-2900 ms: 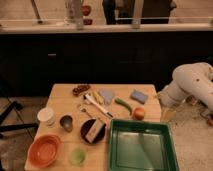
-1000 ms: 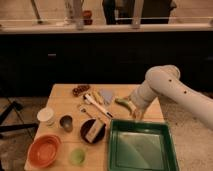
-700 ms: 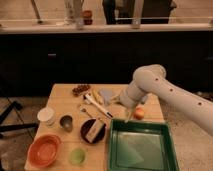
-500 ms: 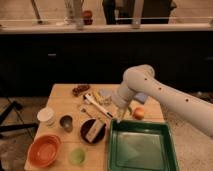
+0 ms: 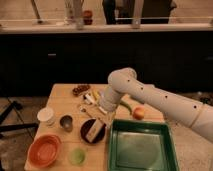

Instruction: Place eraser in plastic cup

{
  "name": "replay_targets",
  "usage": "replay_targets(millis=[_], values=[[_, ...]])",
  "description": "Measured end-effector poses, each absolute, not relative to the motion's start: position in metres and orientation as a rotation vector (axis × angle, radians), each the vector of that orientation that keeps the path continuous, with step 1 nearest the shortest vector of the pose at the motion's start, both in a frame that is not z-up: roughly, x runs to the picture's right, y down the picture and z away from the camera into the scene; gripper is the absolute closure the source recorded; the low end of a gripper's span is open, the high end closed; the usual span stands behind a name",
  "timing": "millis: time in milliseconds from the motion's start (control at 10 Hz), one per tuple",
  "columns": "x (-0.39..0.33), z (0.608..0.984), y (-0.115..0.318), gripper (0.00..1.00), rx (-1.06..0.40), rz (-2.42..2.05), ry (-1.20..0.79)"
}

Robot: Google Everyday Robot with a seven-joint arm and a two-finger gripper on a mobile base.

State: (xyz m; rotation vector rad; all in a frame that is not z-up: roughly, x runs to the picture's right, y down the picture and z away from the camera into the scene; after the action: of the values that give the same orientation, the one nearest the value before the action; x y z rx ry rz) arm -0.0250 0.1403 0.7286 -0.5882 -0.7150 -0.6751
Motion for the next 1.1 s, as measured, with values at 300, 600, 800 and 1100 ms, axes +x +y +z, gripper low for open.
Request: replay_targets(millis=[300,600,800,1100], values=[[-0.037,0.731,0.158,0.2,-0.663,-0.653,-0.706],[-0.043,0.736,0.17,0.2,-0.707,-0.636,-0.693],[-0.048,0.742,0.177,0.2,-0.728,-0.637,-0.685],[-0.05,0.751,0.18,0.2,-0.708,-0.638,-0.663]])
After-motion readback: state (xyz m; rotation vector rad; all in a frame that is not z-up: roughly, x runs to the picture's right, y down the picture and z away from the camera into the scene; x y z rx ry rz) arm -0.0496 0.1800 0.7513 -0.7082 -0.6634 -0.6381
